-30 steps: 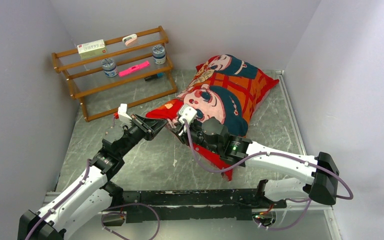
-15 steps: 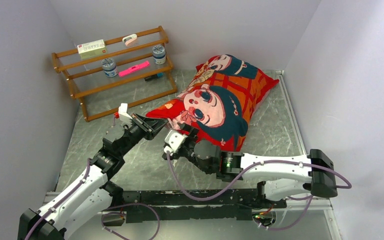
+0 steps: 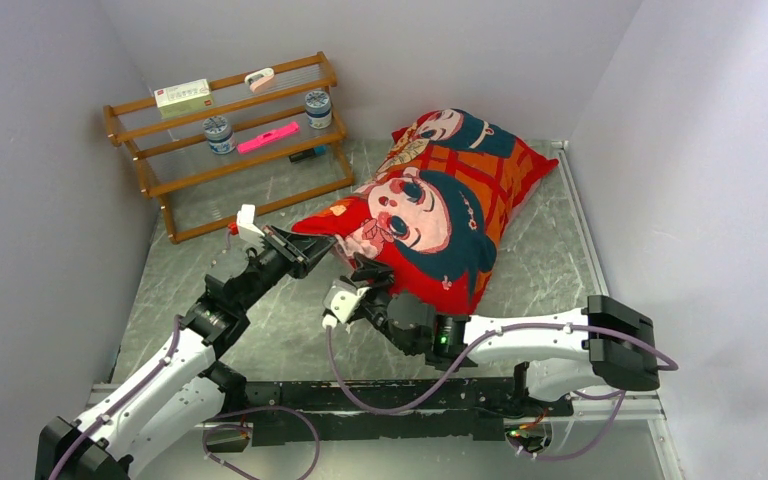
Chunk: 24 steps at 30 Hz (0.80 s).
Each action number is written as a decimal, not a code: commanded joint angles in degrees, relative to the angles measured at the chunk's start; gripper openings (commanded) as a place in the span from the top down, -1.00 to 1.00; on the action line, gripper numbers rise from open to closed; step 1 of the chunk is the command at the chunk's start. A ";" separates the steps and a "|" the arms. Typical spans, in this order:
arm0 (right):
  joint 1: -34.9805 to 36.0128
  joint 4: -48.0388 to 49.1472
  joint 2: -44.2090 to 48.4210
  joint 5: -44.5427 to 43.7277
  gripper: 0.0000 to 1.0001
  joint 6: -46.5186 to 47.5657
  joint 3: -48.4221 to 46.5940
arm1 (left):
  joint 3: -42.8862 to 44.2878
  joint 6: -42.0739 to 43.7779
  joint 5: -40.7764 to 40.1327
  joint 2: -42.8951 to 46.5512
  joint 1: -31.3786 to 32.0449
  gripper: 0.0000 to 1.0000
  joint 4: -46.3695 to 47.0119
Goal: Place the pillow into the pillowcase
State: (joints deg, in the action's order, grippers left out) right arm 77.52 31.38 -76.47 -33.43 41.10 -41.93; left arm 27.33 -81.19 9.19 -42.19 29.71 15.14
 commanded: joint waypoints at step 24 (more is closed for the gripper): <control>-2.74 23.28 -2.95 9.35 0.20 10.52 3.51 | 3.10 -1.69 -0.23 1.24 0.07 0.90 8.15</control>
State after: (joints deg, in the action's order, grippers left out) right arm 74.94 48.73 -78.87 -26.41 50.22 -38.70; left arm 27.33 -81.76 9.19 -42.22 29.71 15.29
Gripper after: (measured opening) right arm 0.421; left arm 0.057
